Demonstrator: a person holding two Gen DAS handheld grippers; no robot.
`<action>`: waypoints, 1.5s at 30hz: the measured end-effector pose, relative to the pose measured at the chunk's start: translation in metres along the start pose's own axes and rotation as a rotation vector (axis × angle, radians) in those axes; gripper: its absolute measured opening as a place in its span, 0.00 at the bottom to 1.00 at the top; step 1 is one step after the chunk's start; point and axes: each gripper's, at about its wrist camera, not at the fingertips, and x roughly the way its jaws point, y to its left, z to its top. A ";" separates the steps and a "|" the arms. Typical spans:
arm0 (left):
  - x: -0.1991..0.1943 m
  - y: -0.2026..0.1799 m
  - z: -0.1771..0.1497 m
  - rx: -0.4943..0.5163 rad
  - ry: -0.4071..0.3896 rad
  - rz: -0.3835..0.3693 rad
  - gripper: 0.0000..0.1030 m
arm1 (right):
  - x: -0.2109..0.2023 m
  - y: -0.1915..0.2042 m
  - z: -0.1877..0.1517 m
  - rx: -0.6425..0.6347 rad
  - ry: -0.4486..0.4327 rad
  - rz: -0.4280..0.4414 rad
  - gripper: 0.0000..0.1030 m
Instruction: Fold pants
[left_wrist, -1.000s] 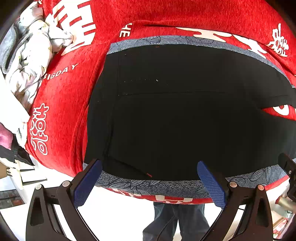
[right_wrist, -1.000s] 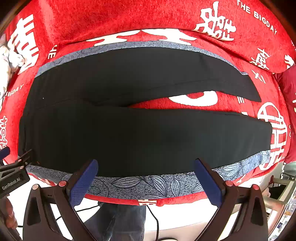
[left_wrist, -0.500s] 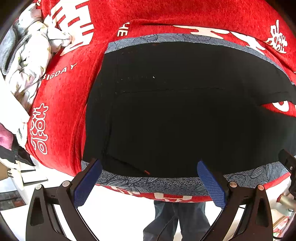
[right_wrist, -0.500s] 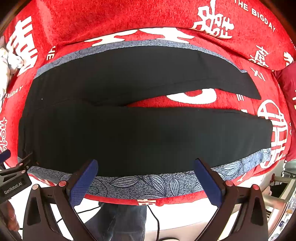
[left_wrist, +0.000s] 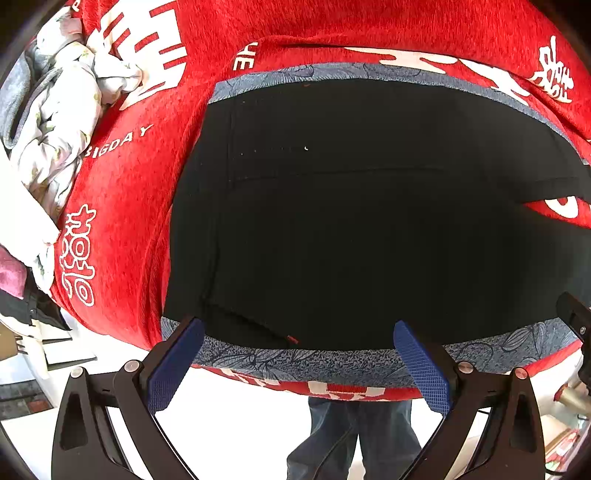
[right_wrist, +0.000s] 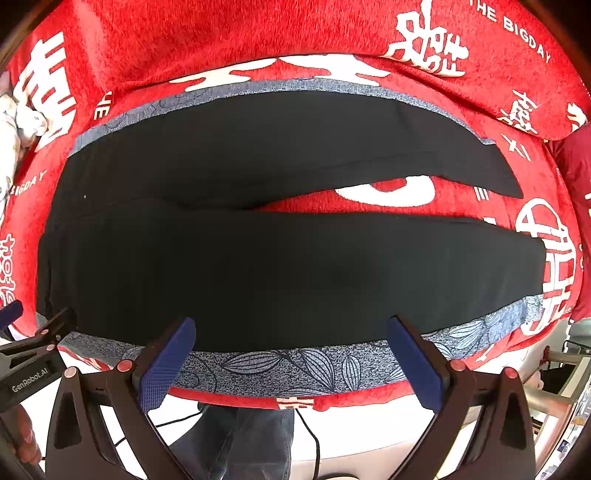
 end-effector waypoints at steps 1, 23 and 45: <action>0.000 0.000 0.000 0.000 0.001 0.001 1.00 | 0.000 0.000 0.000 0.000 0.000 0.000 1.00; 0.006 0.003 0.002 -0.008 0.016 0.001 1.00 | 0.003 0.005 -0.001 -0.007 0.003 -0.002 1.00; 0.026 0.057 -0.021 -0.136 0.001 -0.256 1.00 | 0.027 -0.003 -0.027 0.140 0.057 0.432 0.99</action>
